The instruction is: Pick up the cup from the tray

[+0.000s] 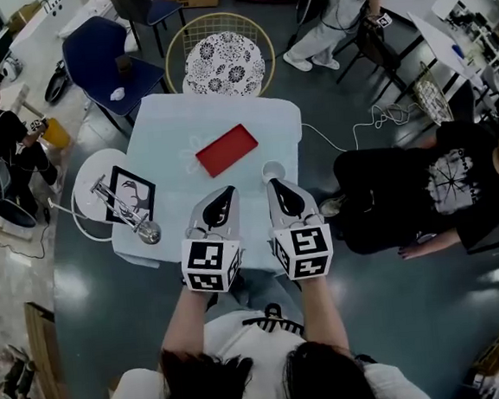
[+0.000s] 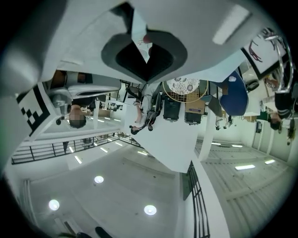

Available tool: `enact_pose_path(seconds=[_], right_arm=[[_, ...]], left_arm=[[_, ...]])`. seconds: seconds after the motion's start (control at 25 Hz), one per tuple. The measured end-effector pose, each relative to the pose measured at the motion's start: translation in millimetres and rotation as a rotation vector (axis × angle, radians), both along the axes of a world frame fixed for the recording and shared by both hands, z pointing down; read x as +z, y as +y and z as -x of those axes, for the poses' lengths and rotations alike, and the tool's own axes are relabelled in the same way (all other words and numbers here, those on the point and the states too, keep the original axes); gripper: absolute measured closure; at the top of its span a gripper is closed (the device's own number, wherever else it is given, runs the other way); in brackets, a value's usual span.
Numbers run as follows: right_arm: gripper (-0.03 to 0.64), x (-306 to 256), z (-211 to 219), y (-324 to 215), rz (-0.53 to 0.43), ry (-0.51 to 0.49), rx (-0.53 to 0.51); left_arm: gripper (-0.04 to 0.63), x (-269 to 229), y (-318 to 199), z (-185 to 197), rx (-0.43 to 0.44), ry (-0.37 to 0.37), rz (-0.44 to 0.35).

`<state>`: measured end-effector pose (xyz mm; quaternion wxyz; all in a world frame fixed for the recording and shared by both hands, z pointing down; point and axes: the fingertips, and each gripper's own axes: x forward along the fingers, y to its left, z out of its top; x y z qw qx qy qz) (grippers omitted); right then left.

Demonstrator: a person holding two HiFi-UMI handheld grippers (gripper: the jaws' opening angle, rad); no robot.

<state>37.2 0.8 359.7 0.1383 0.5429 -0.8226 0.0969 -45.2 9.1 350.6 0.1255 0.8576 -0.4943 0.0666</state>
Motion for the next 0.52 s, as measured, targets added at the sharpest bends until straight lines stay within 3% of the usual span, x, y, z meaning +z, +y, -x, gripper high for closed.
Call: enact_pose_path(seconds=[0.08,0.36,0.52], right_arm=[[0.594,0.1,2.5,0.2,0.0,0.007,-0.01],[0.594,5.4,12.5,4.3,0.008,0.021,-0.044],[0.594,10.1,17.0,4.9,0.007,0.078,-0.052]], left_arm=[[0.594,-1.9,-1.3,0.9,-0.01,0.038,0.011],[0.594,0.8,-0.6,2.9,-0.022,0.029,0.013],[0.594,6.1,1.4,6.2,-0.029,0.03,0.024]])
